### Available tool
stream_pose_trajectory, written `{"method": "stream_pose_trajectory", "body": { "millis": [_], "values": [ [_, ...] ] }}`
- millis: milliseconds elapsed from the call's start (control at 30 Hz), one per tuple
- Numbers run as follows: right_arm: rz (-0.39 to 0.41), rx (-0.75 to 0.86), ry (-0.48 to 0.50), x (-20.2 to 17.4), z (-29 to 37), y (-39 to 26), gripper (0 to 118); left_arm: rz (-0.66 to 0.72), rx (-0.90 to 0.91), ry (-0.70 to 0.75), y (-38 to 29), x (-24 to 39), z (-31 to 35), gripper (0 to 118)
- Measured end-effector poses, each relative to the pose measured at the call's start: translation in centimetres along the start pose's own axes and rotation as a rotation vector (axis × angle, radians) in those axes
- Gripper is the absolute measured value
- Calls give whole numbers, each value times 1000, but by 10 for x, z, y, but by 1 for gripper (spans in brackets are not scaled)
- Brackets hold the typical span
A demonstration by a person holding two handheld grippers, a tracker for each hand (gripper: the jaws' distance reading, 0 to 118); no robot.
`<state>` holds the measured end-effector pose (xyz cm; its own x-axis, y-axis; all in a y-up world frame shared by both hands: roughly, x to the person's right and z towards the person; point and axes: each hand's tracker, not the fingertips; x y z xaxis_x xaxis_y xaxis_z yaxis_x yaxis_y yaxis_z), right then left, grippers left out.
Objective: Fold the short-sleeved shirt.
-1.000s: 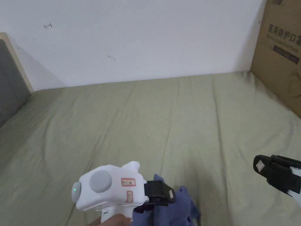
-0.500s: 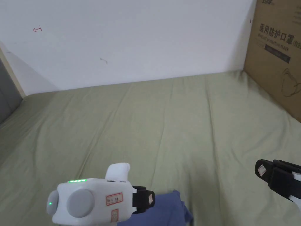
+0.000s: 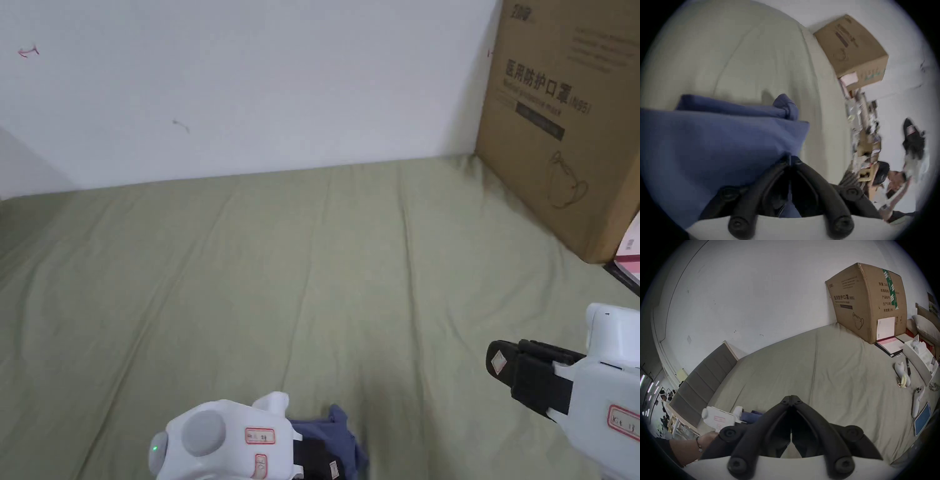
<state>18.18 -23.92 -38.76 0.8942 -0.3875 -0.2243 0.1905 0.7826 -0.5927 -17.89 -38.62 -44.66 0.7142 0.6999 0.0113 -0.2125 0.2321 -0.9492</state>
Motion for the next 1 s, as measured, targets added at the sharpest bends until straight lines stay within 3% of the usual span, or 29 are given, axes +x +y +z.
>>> {"method": "stream_pose_trajectory", "body": {
  "millis": [33,167,233,300,400,533,633,767,1000],
  "values": [
    [-2,-4,4,-2,0,0,0,-2,38,-8,-4,4,13,3],
    [33,31,47,-20,6,15,0,-238,436,53,-12,53,112,3],
    [80,111,54,-35,12,30,0,-519,649,244,-18,92,160,3],
    [139,204,6,-51,16,43,0,-637,837,404,-27,116,194,3],
    [199,356,-9,-71,20,59,0,-569,1060,462,-35,133,230,3],
    [277,552,-80,-91,21,61,0,-522,1225,547,-43,133,242,2],
    [330,644,-202,-97,14,51,0,-562,1255,651,-45,127,230,2],
    [304,557,-260,-89,3,41,0,-505,1251,675,-56,117,220,2],
    [289,558,-263,-80,8,45,0,-450,1265,669,-54,109,228,2]
  ]
}}
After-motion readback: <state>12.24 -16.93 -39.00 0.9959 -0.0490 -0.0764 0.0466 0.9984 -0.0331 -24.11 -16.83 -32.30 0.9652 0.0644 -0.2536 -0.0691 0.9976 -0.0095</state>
